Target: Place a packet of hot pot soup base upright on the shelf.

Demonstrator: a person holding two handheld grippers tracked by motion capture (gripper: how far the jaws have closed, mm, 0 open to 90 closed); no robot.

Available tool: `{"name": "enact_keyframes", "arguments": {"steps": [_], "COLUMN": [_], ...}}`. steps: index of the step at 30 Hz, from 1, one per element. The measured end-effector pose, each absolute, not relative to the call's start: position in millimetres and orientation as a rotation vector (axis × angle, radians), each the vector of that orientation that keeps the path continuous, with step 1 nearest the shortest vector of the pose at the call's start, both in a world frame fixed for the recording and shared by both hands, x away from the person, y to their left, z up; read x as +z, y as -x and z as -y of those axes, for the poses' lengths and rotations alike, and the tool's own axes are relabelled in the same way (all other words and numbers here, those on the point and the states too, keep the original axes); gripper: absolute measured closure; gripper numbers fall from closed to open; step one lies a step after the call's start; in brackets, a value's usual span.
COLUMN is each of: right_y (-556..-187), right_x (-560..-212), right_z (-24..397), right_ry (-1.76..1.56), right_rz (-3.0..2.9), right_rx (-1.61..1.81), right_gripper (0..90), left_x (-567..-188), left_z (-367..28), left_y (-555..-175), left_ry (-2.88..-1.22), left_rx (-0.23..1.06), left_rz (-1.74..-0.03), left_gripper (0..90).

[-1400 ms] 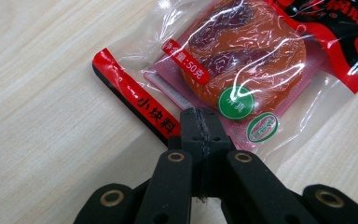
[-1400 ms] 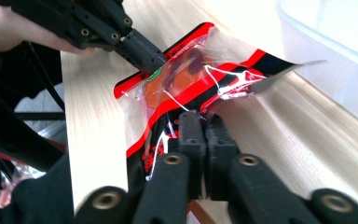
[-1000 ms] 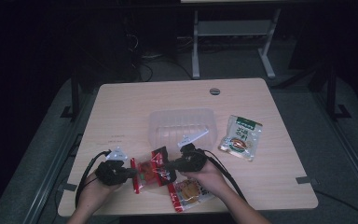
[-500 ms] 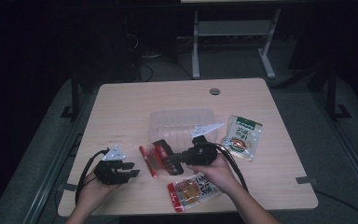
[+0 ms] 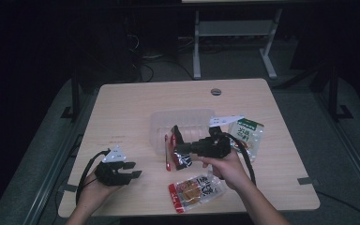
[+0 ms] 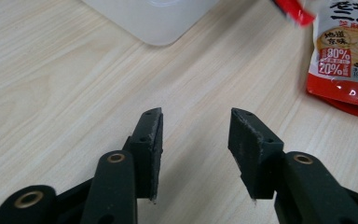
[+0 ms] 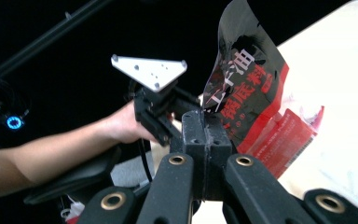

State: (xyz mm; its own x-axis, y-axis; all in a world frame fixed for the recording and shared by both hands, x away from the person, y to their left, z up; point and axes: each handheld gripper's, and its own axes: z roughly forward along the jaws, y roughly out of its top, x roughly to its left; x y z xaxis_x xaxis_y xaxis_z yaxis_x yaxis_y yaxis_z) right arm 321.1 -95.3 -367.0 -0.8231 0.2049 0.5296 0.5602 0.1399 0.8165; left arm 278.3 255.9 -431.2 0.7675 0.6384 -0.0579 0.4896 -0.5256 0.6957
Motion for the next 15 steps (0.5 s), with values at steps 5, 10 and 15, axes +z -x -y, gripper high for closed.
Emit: {"name": "enact_keyframes", "arguments": {"steps": [5, 10, 15], "right_y": [-327, -332, -338], "right_x": [-355, -344, -339], "right_z": [104, 113, 126], "right_ry": [0.751, 0.765, 0.802], "right_rz": [2.108, 2.104, 2.11], "right_rx": [-1.794, -1.845, -1.88], "right_gripper": [90.0, 90.0, 90.0], "left_x": [-432, -432, -433], "left_z": [-256, -255, -255], "left_y": [-279, -279, -279], "left_ry": [-2.215, -2.218, -2.231], "left_rx": [0.266, 0.292, 0.287], "left_rz": [-0.84, -0.821, -0.819], "left_gripper": [45.3, 35.1, 31.9]}}
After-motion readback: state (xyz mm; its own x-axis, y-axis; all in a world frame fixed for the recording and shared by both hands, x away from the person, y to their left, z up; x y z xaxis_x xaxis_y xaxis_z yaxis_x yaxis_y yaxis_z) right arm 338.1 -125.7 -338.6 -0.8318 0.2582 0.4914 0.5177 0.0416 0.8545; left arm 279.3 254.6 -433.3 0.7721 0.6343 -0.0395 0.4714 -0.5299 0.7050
